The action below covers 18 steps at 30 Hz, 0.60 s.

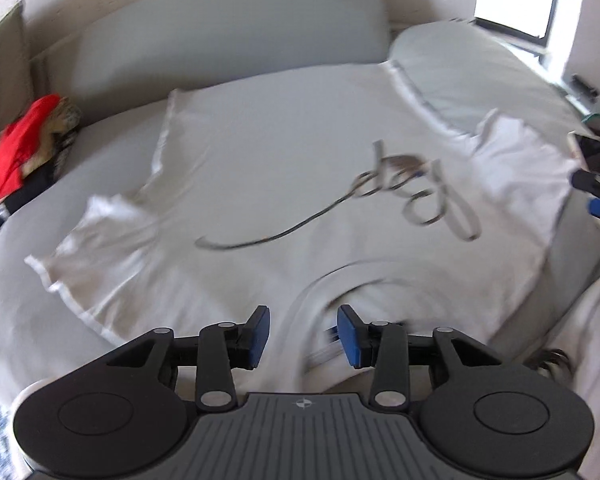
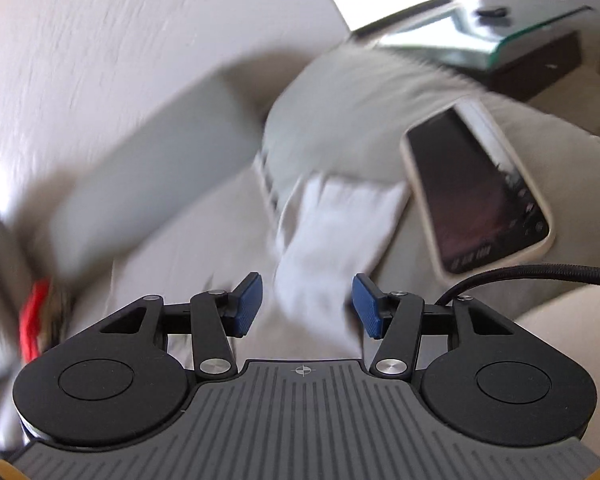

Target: Fold clothes

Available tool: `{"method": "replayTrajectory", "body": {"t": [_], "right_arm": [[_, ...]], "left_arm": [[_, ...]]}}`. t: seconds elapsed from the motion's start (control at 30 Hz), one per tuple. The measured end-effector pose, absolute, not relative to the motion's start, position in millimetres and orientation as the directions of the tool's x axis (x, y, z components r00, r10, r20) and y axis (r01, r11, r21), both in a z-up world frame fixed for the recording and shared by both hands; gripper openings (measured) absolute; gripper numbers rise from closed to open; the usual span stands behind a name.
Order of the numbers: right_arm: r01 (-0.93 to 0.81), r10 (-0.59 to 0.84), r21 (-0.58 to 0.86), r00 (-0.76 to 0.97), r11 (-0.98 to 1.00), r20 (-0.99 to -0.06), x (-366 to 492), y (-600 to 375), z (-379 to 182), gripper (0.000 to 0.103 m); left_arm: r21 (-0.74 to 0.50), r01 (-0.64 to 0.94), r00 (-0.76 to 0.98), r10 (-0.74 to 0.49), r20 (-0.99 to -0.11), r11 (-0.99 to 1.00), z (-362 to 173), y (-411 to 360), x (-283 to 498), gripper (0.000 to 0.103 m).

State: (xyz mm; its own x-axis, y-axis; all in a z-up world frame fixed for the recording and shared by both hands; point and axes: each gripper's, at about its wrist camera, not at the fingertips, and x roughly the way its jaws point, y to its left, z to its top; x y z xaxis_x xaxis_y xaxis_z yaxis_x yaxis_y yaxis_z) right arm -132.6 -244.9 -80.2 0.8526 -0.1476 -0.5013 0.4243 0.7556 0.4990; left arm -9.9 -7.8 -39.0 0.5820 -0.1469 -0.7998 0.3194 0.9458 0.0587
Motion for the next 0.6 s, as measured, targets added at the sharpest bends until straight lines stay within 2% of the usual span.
{"method": "replayTrajectory", "body": {"t": [0.1,0.2,0.37,0.6], "right_arm": [[0.315,-0.083,0.650,0.929,0.692,-0.362,-132,-263,-91,0.056],[0.346,-0.110,0.627,0.917,0.698,-0.383,-131,-265,-86,0.057],[0.396,-0.155,0.586,0.895,0.707,-0.417,-128,-268,-79,0.059],[0.463,-0.219,0.525,0.860,0.714,-0.461,-124,-271,-68,0.060]], "left_arm": [[0.047,0.352,0.598,-0.186,-0.779,0.935,-37,-26,-11,0.039],[0.042,0.387,0.597,-0.215,-0.773,0.921,-36,-34,-10,0.041],[0.048,0.360,0.592,-0.189,-0.783,0.932,-39,-32,-5,0.041],[0.007,0.361,0.500,-0.187,-0.846,0.933,-26,-9,-5,0.041]]}}
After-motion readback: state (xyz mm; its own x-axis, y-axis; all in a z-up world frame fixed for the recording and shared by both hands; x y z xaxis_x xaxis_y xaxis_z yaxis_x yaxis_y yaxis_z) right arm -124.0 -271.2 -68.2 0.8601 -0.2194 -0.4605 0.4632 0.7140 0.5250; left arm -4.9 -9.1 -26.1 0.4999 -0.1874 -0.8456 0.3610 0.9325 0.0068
